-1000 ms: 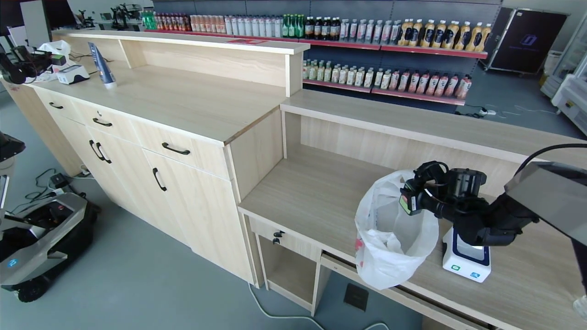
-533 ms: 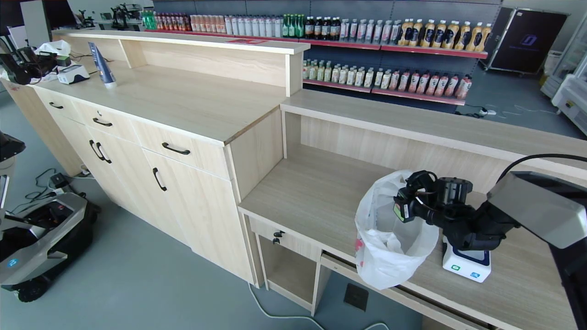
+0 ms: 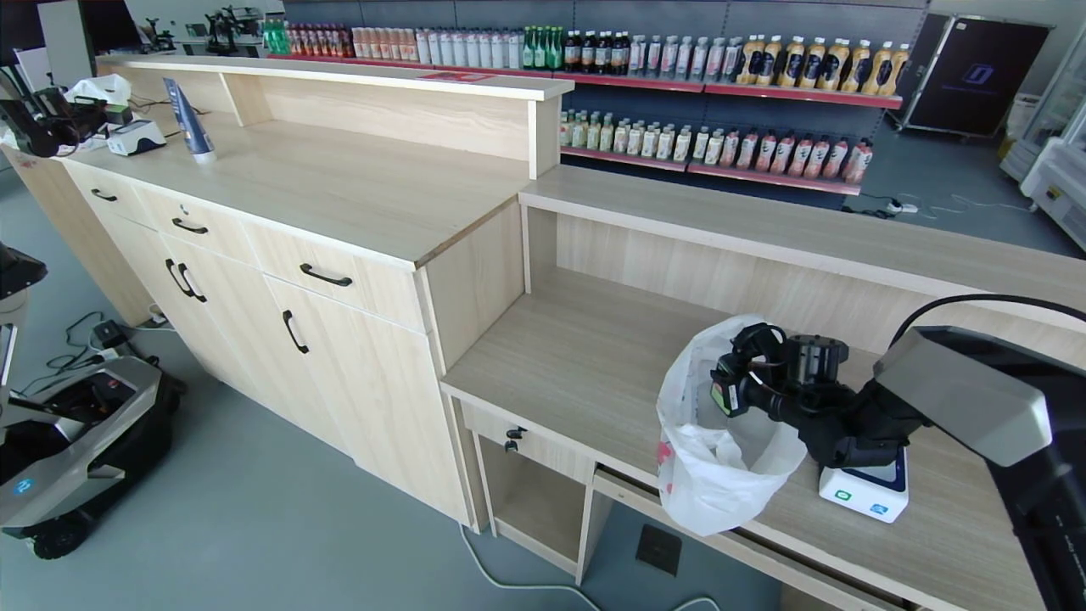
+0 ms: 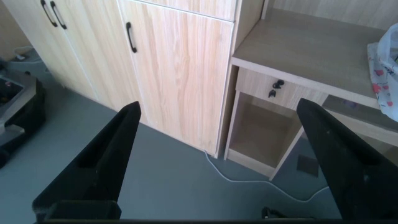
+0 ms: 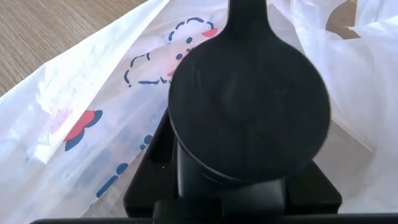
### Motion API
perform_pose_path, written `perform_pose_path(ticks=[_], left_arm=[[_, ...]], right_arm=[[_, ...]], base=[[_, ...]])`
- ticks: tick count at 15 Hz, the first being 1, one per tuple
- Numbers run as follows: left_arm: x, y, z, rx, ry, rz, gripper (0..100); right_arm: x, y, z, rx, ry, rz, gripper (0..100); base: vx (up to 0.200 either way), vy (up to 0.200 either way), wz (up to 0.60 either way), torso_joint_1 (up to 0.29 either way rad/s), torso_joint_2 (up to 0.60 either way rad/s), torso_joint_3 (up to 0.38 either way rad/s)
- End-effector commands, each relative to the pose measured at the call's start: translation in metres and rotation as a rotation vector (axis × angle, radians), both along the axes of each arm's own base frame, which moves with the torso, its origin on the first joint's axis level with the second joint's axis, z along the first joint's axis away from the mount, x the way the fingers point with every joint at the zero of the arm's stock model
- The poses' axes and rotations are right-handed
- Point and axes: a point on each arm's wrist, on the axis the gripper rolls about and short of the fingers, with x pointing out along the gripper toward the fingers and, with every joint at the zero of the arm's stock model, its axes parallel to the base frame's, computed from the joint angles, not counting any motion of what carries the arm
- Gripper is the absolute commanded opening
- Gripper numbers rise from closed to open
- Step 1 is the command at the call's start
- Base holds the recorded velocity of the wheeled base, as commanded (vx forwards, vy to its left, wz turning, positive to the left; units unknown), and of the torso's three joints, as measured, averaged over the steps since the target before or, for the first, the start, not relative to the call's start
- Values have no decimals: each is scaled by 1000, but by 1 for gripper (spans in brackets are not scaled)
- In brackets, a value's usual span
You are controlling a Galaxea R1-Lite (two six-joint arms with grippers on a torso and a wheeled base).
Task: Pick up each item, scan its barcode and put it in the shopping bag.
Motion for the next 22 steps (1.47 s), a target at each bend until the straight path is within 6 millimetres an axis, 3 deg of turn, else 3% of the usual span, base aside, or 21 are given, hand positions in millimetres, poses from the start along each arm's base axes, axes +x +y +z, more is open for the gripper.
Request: perform_pose_path(ticks=[1, 2, 3, 8, 10, 11, 12, 13, 14, 16, 18, 19, 22], left_arm=[[0, 0, 0, 0, 0, 0, 100], [0, 0, 0, 0, 0, 0, 100], [0, 0, 0, 0, 0, 0, 100], [0, 0, 0, 0, 0, 0, 100], [0, 0, 0, 0, 0, 0, 100], [0, 0, 0, 0, 0, 0, 100], [0, 0, 0, 0, 0, 0, 100], [0, 0, 0, 0, 0, 0, 100], [0, 0, 0, 0, 0, 0, 100], [0, 0, 0, 0, 0, 0, 100], [0, 0, 0, 0, 0, 0, 100], [0, 0, 0, 0, 0, 0, 100], [0, 0, 0, 0, 0, 0, 100]], right_arm=[[-1, 2, -6, -2, 13, 6, 0], [-1, 2, -7, 0, 17, 5, 0], [-2, 2, -9, -1, 23, 5, 100], [-1, 6, 2, 2, -3, 11, 100], [-15, 7, 66, 6, -112, 13, 100], [-36, 2, 98, 4, -145, 3, 100], [-72, -9, 132, 4, -160, -19, 100], [-99, -15, 144, 1, -146, -32, 100], [-158, -25, 163, -5, -150, -60, 100], [-210, -41, 184, -46, -174, -130, 100], [-227, -55, 195, -81, -156, -212, 100], [-239, -77, 199, -177, -143, -294, 100], [-258, -109, 188, -238, 17, -546, 100]], base=[[0, 0, 0, 0, 0, 0], [0, 0, 0, 0, 0, 0], [0, 0, 0, 0, 0, 0], [0, 0, 0, 0, 0, 0], [0, 0, 0, 0, 0, 0], [0, 0, 0, 0, 0, 0], [0, 0, 0, 0, 0, 0], [0, 0, 0, 0, 0, 0], [0, 0, 0, 0, 0, 0], [0, 0, 0, 0, 0, 0], [0, 0, -600, 2, 5, 0], [0, 0, -600, 2, 2, 2], [0, 0, -600, 4, 2, 6]])
